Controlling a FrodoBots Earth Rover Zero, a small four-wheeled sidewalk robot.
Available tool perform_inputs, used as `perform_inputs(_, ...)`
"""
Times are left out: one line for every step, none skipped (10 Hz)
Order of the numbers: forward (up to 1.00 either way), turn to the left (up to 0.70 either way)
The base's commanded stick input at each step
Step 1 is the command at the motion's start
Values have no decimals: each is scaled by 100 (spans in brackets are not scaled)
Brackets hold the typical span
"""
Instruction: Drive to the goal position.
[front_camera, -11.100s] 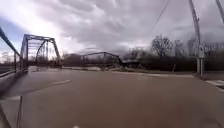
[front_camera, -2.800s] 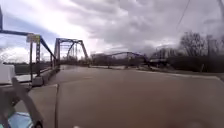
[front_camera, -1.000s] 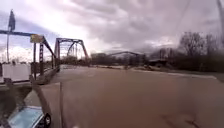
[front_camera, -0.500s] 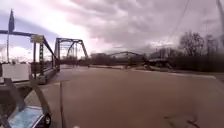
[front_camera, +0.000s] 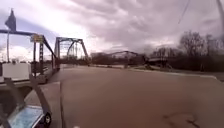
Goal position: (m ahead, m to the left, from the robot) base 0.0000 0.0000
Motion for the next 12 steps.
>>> perform_inputs(0,0)
perform_inputs(0,0)
perform_inputs(0,0)
perform_inputs(0,0)
perform_inputs(0,0)
perform_inputs(0,0)
perform_inputs(0,0)
perform_inputs(-3,0)
perform_inputs(-33,0)
perform_inputs(-45,0)
perform_inputs(-45,0)
perform_inputs(-45,0)
